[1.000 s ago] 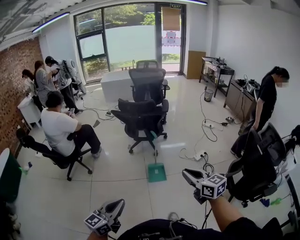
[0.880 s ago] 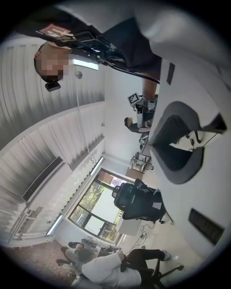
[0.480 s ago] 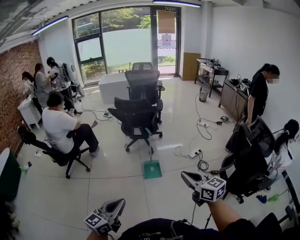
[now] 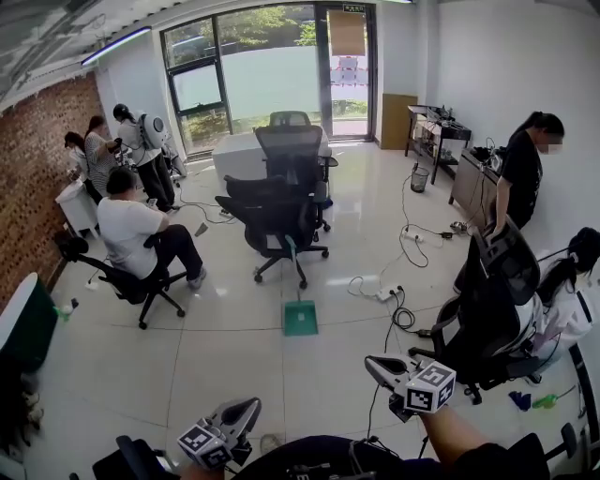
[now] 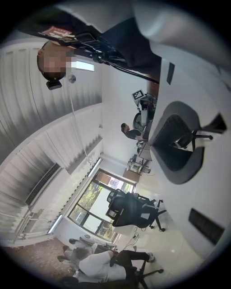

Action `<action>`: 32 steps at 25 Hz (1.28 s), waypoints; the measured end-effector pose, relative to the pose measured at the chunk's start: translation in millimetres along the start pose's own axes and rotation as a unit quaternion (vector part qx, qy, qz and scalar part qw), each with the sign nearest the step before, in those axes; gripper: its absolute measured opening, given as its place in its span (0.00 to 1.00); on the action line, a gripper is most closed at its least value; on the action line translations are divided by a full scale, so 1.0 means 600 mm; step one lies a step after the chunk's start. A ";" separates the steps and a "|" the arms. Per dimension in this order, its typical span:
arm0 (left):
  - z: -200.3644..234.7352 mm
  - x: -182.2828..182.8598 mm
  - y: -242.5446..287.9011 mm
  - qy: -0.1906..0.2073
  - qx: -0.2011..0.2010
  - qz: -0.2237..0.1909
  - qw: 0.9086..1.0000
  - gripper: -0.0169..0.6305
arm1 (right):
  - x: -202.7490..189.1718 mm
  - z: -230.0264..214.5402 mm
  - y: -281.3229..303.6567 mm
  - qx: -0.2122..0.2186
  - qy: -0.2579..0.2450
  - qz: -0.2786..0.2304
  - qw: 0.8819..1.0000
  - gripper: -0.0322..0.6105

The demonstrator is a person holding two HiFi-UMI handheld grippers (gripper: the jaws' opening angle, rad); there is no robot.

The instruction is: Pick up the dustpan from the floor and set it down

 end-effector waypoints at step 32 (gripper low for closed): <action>0.085 0.040 -0.432 0.003 0.017 -0.057 0.998 0.05 | -0.072 0.395 0.162 0.020 -0.031 0.012 0.999 0.08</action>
Point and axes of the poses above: the fingertips, and each gripper's own axes: y forward along the fingers, z to its left, x out of its top, the point moved 1 cm from there along -y, backward along the fingers, and after that the axes turned 15 degrees about x, right-handed, at the moved point
